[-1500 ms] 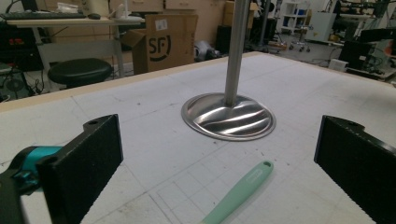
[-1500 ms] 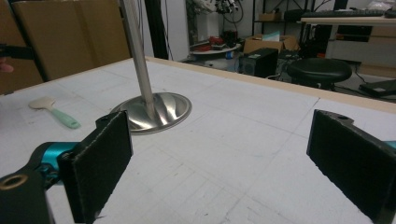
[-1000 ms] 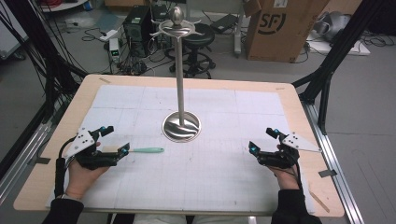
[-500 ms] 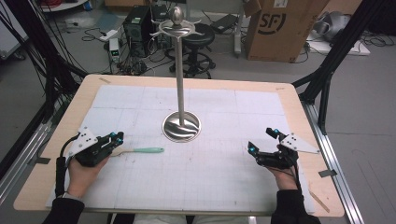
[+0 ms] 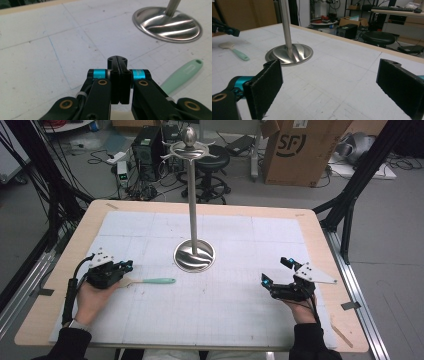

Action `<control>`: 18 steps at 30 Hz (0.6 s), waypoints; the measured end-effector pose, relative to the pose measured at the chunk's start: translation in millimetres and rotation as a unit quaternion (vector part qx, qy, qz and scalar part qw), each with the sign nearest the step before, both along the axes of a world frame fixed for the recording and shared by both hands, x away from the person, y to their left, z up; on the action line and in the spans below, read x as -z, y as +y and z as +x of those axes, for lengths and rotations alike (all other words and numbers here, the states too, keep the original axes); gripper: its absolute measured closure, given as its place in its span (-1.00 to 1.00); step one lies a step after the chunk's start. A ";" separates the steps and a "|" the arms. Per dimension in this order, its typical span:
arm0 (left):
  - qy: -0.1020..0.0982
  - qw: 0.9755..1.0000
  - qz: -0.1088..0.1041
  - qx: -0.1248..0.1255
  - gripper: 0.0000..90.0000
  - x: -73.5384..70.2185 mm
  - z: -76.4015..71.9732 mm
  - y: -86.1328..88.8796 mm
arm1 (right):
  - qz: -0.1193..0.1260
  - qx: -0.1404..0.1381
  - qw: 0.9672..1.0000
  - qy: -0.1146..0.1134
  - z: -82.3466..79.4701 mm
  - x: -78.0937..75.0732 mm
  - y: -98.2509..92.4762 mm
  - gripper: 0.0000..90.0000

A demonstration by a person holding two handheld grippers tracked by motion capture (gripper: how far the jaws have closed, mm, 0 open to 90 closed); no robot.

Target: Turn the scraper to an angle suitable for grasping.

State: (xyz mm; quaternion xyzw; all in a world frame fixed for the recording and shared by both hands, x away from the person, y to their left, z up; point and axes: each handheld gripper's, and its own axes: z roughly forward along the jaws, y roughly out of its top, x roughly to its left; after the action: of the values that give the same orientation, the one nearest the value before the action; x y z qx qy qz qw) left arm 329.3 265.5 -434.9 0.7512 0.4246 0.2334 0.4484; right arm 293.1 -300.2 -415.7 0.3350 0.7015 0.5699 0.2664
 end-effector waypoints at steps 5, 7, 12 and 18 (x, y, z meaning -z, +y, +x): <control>0.035 0.999 0.017 0.015 1.00 2.8 5.3 -7.7 | -0.002 0.000 1.000 0.000 0.3 0.1 -0.3 -0.87; 0.049 0.998 0.034 0.021 1.00 5.5 5.0 -10.9 | -0.001 -0.001 1.000 0.000 0.4 0.2 -0.5 -0.87; 0.078 0.995 0.049 0.027 1.00 8.5 6.4 -12.7 | -0.003 -0.002 1.000 -0.002 1.0 0.5 -0.2 -0.87; 0.099 0.993 0.056 0.026 1.00 7.5 4.9 -12.1 | -0.012 -0.004 1.000 -0.002 0.0 0.6 2.0 -0.87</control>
State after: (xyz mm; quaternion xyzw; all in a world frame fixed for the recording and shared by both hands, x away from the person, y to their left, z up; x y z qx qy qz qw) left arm 334.1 253.4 -442.4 0.8057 0.4331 0.1692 0.3670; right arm 293.2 -298.2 -416.3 0.3273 0.7091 0.5634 0.2694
